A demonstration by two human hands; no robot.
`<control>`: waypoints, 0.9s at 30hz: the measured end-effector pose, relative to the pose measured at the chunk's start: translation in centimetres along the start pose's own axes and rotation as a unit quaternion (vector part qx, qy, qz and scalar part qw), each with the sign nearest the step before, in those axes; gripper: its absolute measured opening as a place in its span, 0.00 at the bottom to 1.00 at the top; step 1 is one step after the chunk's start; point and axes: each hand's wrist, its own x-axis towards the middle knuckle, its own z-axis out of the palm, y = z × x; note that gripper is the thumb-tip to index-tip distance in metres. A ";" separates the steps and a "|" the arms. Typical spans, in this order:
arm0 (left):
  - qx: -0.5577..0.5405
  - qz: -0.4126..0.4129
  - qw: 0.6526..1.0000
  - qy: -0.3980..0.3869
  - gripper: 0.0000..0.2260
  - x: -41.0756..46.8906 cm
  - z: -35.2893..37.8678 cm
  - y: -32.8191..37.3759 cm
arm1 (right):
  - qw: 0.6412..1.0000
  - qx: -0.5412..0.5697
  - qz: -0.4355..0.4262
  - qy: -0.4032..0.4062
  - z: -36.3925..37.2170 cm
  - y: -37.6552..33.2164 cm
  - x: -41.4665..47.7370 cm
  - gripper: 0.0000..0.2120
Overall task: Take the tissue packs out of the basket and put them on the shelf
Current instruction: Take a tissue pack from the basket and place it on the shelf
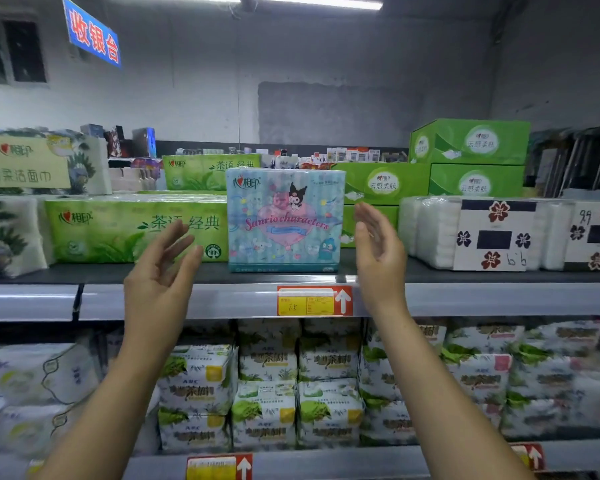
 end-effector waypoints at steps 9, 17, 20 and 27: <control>-0.003 -0.046 0.999 -0.007 0.19 -5.0 -2.5 0.8 | 0.993 0.119 -0.011 -0.018 -0.7 -0.2 -7.6 0.15; 0.058 -0.107 0.993 -0.004 0.12 -9.8 -4.6 0.0 | 0.984 0.137 0.067 -0.091 0.0 2.4 -12.6 0.15; 0.067 -0.131 0.989 -0.006 0.12 -11.1 -5.4 0.0 | 0.983 0.118 0.086 -0.109 0.1 2.8 -14.2 0.15; 0.073 -0.194 0.978 -0.013 0.11 -14.1 -9.8 0.0 | 0.976 0.104 0.156 -0.114 0.0 3.4 -18.9 0.22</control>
